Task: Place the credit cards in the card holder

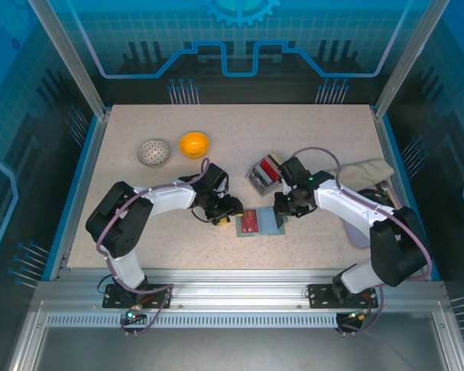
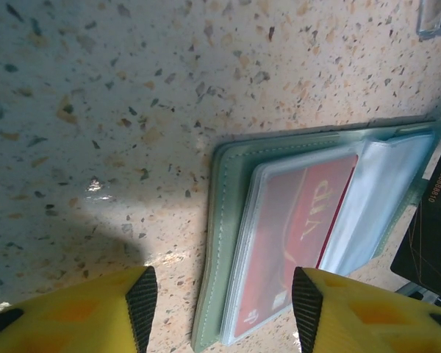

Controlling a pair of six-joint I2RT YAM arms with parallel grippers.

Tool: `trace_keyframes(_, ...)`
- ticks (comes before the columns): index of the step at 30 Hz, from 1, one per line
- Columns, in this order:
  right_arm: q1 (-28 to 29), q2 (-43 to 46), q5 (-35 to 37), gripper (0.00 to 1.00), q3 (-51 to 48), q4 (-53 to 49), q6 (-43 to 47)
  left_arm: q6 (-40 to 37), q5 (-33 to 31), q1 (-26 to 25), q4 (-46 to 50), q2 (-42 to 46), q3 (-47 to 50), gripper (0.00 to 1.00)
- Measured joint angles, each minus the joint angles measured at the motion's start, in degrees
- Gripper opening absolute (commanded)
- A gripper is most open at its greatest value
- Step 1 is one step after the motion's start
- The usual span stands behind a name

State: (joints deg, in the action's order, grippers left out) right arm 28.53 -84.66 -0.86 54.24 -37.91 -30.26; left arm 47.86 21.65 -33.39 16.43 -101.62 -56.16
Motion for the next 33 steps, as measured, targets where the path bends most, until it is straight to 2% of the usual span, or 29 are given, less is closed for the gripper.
trace_keyframes(6, 0.61, -1.84, 0.98, 0.0, -1.05, 1.44, -1.2, 0.0, 0.04, -0.55, -0.24, -0.87, -0.04, 0.53)
trace_keyframes(13, 3.28, -1.9, 1.99, 0.0, -1.81, 5.09, -2.99, 0.17, 0.09, -0.66, -0.24, -1.7, -0.37, 0.43)
trace_keyframes(19, 4.98, -2.38, 1.75, 0.0, -1.81, 7.45, -4.55, 0.17, 0.07, -0.92, -0.22, -2.34, -0.74, 0.4)
trace_keyframes(33, 4.96, -2.43, -6.1, 0.01, -2.08, 11.02, -7.41, 0.15, 0.02, -0.96, -0.2, -2.49, -0.85, 0.35)
